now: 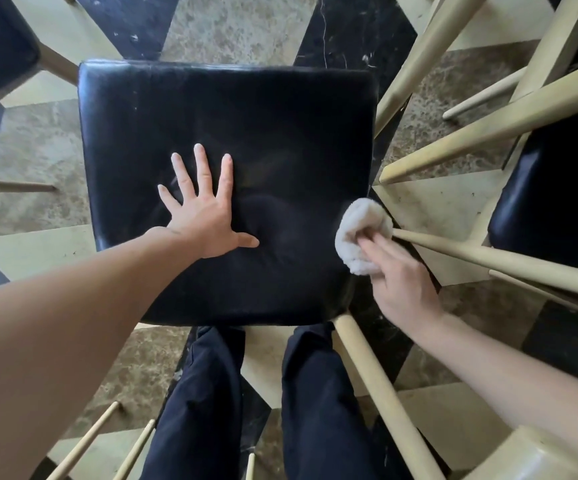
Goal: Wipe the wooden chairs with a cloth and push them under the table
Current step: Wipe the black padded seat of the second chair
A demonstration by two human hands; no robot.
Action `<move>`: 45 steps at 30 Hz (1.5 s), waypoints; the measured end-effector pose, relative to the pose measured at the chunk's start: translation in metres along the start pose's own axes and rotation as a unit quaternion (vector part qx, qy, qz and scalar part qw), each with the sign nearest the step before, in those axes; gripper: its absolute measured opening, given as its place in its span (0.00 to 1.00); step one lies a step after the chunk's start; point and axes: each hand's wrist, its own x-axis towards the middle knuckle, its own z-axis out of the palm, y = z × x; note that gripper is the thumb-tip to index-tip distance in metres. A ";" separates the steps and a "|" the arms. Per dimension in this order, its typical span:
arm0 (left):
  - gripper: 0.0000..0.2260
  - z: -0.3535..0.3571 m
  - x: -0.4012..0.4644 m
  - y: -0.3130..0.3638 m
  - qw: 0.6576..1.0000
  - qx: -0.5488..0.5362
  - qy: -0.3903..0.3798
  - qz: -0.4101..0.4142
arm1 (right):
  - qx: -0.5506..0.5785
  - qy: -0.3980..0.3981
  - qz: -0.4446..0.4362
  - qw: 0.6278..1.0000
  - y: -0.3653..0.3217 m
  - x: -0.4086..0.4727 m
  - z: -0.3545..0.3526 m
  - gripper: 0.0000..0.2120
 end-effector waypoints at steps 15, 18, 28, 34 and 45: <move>0.34 -0.023 -0.022 -0.054 0.996 -0.050 -0.015 0.069 | 0.039 -0.189 0.121 0.974 -0.062 0.077 -0.104 0.19; 0.33 -0.015 -0.036 -0.070 0.996 -0.077 -0.011 0.040 | 0.071 0.005 0.108 0.992 -0.105 0.137 -0.115 0.17; 0.36 -0.043 -0.017 -0.125 0.978 -0.199 0.010 -0.061 | -0.158 0.021 -0.099 0.982 -0.214 0.262 0.025 0.13; 0.39 -0.044 -0.026 -0.153 0.980 -0.186 -0.026 -0.069 | -0.199 0.011 -0.187 0.962 -0.233 0.169 0.086 0.13; 0.38 -0.036 -0.023 -0.141 0.977 -0.198 -0.034 -0.075 | -0.297 -0.354 -0.537 0.705 -0.128 0.114 0.033 0.16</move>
